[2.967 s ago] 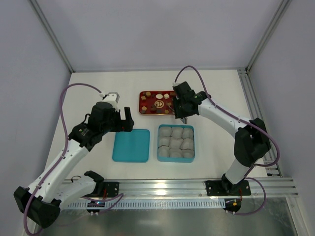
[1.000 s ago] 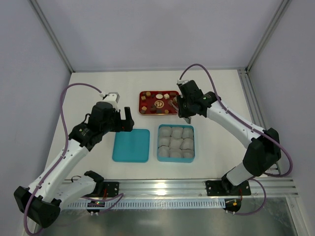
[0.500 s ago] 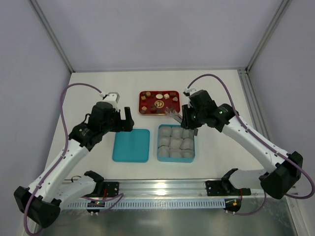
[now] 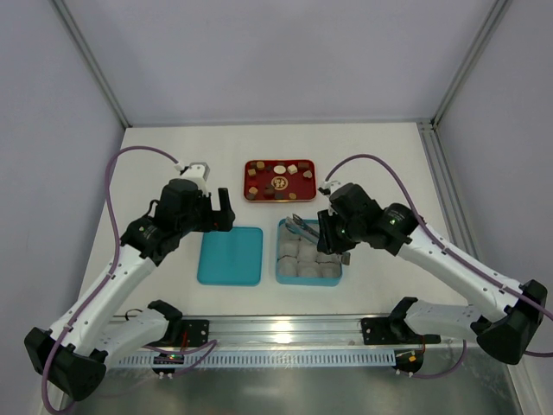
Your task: Pack the chocolate
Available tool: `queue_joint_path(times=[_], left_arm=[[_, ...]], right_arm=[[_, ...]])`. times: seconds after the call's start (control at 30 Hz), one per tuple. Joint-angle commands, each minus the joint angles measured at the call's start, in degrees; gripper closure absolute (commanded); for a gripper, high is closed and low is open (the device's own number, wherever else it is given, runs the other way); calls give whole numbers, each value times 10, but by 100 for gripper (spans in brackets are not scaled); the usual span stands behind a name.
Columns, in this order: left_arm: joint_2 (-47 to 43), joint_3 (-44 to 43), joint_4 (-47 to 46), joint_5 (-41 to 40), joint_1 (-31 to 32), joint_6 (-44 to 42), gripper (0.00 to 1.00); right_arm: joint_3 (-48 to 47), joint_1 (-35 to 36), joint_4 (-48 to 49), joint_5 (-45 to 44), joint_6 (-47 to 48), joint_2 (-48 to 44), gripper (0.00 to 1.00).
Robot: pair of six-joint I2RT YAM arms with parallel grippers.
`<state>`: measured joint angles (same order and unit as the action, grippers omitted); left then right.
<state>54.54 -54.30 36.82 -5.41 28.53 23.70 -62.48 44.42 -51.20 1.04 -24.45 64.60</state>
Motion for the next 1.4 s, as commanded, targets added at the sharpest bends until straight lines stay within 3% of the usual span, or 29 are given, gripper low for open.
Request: queue_joint_path(times=[0.0, 0.33, 1.0, 1.37], left_arm=[[-1, -22, -3, -11, 1, -6, 0], [-1, -20, -2, -9, 1, -6, 0], [-1, -21, -2, -10, 1, -6, 0], [-1, -20, -1, -11, 1, -6, 0]], right_arm=[[12, 17, 9, -6, -23, -9, 74], [25, 26, 25, -29, -32, 4, 74], [23, 26, 27, -29, -26, 15, 60], [-13, 26, 8, -38, -16, 9, 59]])
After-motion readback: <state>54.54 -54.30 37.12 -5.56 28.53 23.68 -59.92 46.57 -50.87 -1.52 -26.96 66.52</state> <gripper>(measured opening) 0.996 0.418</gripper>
